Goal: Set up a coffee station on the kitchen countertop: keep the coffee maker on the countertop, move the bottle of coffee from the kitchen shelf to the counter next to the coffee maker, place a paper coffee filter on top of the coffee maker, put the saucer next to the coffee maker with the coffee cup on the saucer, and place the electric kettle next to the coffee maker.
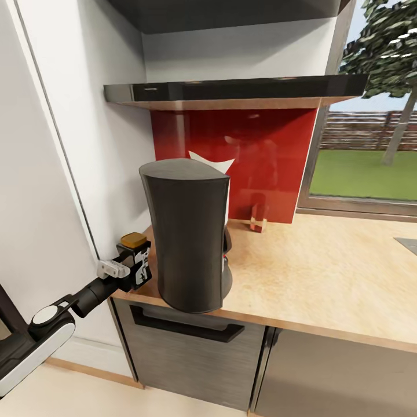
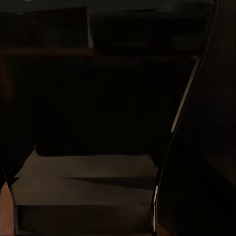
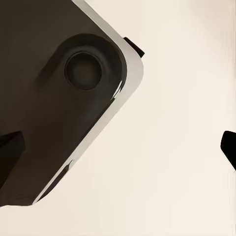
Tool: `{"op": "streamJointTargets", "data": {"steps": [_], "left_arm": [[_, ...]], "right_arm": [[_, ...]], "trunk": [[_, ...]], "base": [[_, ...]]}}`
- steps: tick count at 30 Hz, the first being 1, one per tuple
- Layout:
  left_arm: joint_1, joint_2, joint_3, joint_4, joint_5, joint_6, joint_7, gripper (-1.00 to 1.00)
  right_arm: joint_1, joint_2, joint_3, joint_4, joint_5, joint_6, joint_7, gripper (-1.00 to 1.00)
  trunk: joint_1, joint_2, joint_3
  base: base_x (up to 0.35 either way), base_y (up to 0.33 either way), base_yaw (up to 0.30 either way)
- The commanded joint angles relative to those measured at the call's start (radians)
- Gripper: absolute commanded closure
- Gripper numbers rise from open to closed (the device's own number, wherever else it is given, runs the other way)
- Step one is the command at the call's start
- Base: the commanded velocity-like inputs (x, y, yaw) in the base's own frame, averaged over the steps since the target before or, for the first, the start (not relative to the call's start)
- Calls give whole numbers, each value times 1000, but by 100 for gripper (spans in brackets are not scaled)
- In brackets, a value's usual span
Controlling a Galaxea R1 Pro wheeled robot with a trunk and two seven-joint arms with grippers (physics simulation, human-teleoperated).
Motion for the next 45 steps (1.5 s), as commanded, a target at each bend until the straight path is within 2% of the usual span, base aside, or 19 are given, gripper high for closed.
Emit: {"op": "streamJointTargets", "data": {"steps": [1,31,45], "left_arm": [[-1,1,-3,1,9,-3,-2,100],[-1,0,-3,27,9,-4,-2,100],[-1,0,-4,28,9,-4,4,100]], "right_arm": [[-1,0,5,3,-8,-6,6,-100],[-1,0,4,3,-8,-6,6,-100],[-1,0,2,3,-8,-6,6,-100]], "trunk": [[0,-1,-1],[0,-1,-1],[0,-1,-17]], "base": [[63,0,0],[5,0,0],[0,0,0]]}}
